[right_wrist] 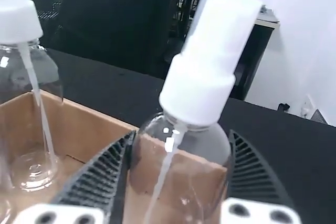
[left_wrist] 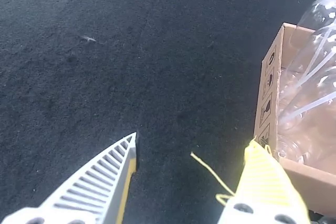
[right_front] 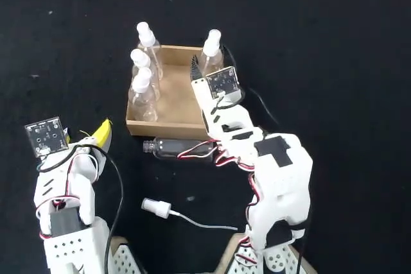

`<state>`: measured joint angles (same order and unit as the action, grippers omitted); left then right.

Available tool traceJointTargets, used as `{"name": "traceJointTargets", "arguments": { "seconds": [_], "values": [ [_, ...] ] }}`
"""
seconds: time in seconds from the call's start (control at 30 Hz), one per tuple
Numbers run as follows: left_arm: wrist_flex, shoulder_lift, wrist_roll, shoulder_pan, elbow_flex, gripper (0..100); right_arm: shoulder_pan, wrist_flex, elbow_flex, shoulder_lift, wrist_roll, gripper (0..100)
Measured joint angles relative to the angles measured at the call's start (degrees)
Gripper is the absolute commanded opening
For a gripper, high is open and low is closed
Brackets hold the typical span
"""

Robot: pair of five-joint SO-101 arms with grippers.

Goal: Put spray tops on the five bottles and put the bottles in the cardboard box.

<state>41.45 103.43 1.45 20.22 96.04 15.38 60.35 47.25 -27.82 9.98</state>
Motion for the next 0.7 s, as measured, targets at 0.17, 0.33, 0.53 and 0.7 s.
{"name": "traceJointTargets", "arguments": {
  "seconds": [0.17, 0.33, 0.53, 0.7],
  "values": [
    [0.0, 0.0, 0.0, 0.0, 0.0, 21, -0.09, 0.0, 0.0, 0.0, 0.26, 33.2],
    [0.0, 0.0, 0.0, 0.0, 0.0, 21, 0.0, 0.0, 0.0, 0.0, 0.35, 31.9],
    [0.0, 0.0, 0.0, 0.0, 0.0, 21, 0.0, 0.0, 0.0, 0.0, 0.35, 31.9],
    [0.0, 0.0, 0.0, 0.0, 0.0, 21, 0.0, 0.0, 0.09, 0.0, 0.35, 31.9]
  ]
}}
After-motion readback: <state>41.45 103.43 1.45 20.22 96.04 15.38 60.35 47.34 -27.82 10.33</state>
